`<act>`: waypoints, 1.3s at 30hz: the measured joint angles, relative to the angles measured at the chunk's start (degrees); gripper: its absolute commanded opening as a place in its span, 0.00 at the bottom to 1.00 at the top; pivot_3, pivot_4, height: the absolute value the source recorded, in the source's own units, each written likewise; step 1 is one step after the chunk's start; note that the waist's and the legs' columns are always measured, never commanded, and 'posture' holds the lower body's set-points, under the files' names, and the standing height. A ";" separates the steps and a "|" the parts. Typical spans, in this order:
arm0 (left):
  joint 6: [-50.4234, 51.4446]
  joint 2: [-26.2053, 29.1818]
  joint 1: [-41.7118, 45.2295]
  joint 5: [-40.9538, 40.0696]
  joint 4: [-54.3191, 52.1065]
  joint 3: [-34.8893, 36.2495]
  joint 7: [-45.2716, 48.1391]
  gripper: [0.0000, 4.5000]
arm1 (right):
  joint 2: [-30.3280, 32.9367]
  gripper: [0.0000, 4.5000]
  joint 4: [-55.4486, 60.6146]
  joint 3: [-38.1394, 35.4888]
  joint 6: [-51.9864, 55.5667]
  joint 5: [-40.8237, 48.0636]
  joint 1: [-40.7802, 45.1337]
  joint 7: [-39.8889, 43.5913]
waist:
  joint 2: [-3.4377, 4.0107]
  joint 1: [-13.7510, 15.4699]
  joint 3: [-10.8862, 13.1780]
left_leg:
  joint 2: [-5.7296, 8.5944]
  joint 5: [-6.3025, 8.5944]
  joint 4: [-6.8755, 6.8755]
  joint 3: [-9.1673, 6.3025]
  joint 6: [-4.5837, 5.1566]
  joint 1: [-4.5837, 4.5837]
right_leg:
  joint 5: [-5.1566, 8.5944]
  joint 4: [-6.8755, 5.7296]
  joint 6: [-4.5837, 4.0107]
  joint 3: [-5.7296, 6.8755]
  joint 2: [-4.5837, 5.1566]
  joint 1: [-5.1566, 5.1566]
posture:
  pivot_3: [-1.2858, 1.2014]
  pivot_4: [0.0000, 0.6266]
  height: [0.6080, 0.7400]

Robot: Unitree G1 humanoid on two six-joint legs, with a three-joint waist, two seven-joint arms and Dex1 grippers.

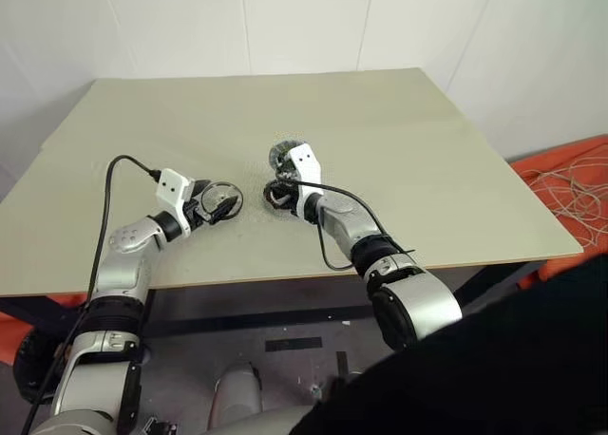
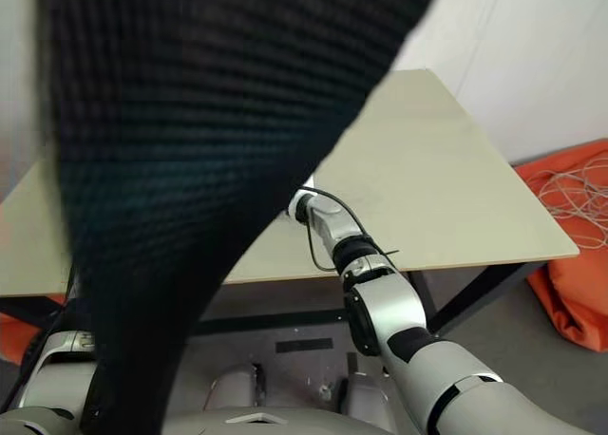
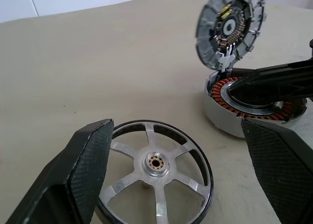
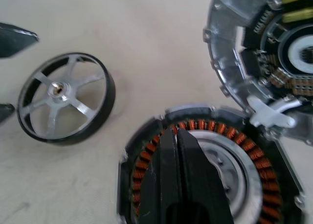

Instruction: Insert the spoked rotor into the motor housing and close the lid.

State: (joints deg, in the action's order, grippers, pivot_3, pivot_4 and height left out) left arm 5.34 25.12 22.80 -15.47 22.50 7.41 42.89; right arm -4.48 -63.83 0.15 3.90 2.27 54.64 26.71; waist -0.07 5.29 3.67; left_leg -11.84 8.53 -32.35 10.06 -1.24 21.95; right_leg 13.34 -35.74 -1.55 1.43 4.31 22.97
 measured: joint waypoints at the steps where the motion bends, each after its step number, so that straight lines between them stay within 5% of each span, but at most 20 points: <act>1: 0.00 0.04 0.00 0.00 -0.10 0.00 -0.04 0.98 | 0.14 0.00 -0.19 -0.06 0.00 0.02 0.22 -0.11 | 0.00 0.01 0.00 | -0.01 -0.02 0.00 0.00 -0.03 -0.01 | 0.00 -0.02 0.00 0.00 -0.01 0.00 | 0.52 0.00 1.00; 39: 0.14 0.49 0.01 0.00 -0.20 -0.16 -0.40 0.98 | 2.44 0.00 4.05 -2.25 0.24 1.69 5.10 1.26 | 0.02 0.03 0.01 | -0.02 -0.03 0.08 0.03 -0.06 0.13 | 0.01 0.04 -0.05 0.03 -0.04 0.14 | 0.52 0.00 1.00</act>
State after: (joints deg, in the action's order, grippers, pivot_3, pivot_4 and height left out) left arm 5.48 25.61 22.81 -15.47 22.30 7.25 42.49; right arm -2.04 -59.78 -2.10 4.14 3.96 59.75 27.97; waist -0.06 5.31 3.68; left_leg -11.86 8.49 -32.27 10.09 -1.30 22.08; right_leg 13.34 -35.70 -1.60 1.46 4.27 23.11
